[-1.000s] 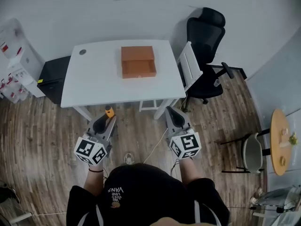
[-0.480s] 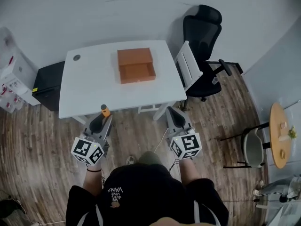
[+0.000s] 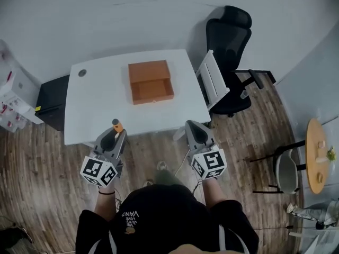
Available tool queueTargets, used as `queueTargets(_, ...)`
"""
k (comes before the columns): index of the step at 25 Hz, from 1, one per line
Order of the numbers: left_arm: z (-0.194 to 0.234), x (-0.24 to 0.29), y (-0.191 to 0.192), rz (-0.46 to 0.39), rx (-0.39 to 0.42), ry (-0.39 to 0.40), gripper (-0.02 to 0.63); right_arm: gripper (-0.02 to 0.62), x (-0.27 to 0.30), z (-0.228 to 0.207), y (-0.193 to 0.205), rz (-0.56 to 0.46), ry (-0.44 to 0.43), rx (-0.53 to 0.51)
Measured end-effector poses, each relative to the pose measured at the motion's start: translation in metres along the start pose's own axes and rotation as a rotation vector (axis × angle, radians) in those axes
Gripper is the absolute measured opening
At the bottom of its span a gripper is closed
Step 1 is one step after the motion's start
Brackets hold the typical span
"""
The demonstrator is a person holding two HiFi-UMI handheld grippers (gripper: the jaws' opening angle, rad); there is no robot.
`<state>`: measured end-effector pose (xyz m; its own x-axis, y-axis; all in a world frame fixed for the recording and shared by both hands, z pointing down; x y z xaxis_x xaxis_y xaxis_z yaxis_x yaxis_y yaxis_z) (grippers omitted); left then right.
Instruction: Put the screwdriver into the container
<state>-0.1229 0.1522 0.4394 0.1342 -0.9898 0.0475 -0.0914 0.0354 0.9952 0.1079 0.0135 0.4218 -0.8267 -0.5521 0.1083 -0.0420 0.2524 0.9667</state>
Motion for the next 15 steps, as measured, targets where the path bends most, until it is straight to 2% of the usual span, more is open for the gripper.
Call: queueTargets(15,0.042,0.069,-0.003,0.04,0.007,-0.139,0.103,0.012,0.094,-0.059,-0.014,0.055,-0.128,0.016)
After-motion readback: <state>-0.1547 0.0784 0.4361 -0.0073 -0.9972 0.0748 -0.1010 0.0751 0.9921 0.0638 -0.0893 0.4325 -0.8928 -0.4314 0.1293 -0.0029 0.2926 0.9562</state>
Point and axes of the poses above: the fingertips, and each gripper's own axes: x forward along the fingers, z to its left, y out of its underside, the point moved 4 cm from there along -x, backward along the fingers, and after that the axes turned 15 degrees about x, right-handed, at the moved point
